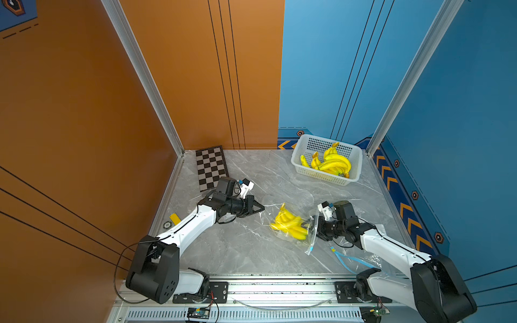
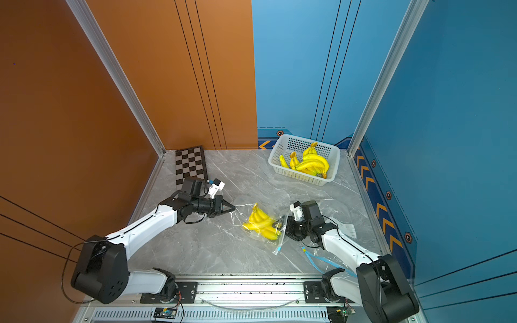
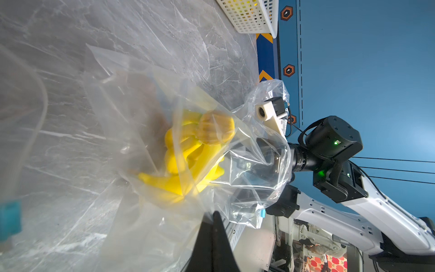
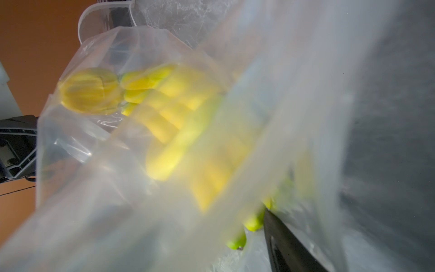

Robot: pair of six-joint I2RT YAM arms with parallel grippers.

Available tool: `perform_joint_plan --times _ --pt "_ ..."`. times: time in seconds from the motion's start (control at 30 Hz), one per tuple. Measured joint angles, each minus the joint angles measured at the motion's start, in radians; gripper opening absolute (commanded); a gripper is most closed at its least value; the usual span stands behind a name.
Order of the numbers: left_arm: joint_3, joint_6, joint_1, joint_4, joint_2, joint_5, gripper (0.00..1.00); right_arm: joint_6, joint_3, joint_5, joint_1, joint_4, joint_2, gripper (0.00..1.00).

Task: Open the zip-top bag and take out the banana
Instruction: Pick up the banana from the zipper food storage bag.

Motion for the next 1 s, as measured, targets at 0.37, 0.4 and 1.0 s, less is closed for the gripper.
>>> perform_joint_plan --times 0.37,0.4,1.0 --pt "-0.049 0.045 0.022 0.0 0.024 0.0 0.0 -0.036 0.128 0.083 0.008 -0.13 -0.013 0.93" --pt "-0.049 0.048 0.024 0.0 0.026 0.0 0.0 -0.046 0.141 0.093 0.008 -0.144 -0.031 0.92" --pt "-0.032 0.097 0.025 -0.012 0.09 -0.001 0.0 -0.063 0.132 0.12 0.016 -0.181 0.095 0.89"
